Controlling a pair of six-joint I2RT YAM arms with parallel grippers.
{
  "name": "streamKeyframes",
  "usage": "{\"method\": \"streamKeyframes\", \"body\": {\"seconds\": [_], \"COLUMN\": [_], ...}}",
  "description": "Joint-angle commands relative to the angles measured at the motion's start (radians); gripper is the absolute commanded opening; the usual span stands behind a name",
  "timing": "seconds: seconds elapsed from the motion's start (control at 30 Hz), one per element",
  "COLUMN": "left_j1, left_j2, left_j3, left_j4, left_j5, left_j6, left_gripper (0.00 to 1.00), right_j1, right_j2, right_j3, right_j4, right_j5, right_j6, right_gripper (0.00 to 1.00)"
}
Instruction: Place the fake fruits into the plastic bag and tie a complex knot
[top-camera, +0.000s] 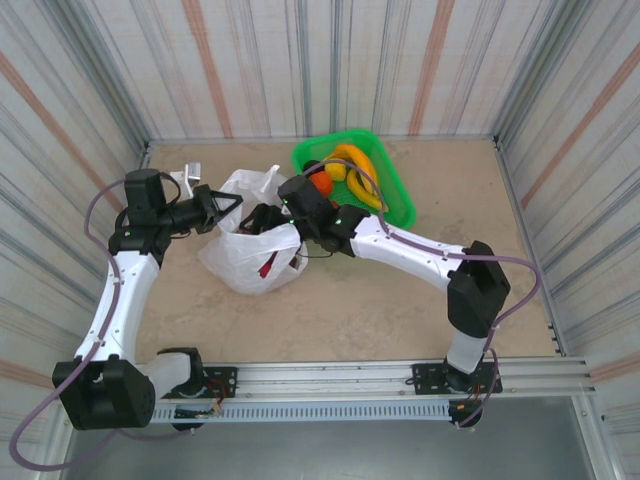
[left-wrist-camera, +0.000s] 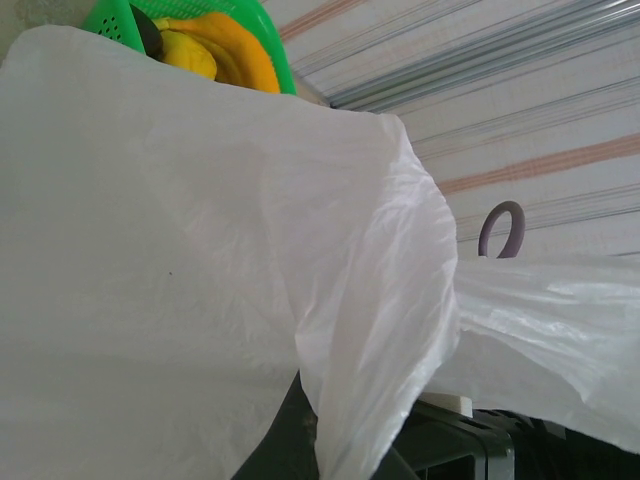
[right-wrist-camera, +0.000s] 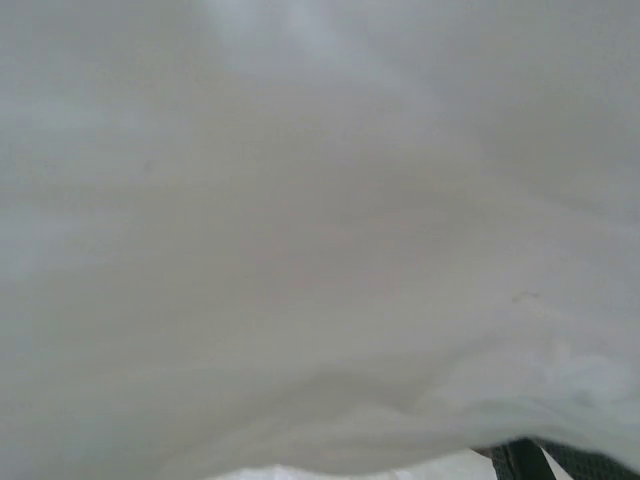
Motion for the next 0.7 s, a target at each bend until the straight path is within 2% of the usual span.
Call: {"method": "streamKeyframes", "body": {"seconds": [0.0,0.37,0.67], "left_j1": [0.005,0.006,0.006], "left_j2": [-0.013,-0.008,-0.002], "left_j3": [0.022,0.02,0.02], "left_j4": [0.008,0.003,0.002], "left_j5": [0.001,0.0,-0.004], "left_j6": [-0.001,0.001,0.001], "left_gripper": [0.0,0.0,0.0], "right_j1": [-0.003,-0.025,-0.097], "right_j2": [-0.045,-0.106,-0.214], "right_j3": [-0.023,-0.046,-0.132], "right_j4": [-0.014,-0.068,-0.049], "right_j5": [0.023,0.095,0.038], "right_j6": [-0.033,-0.09,-0.194], "right_gripper": [0.84,0.87,0.9]}}
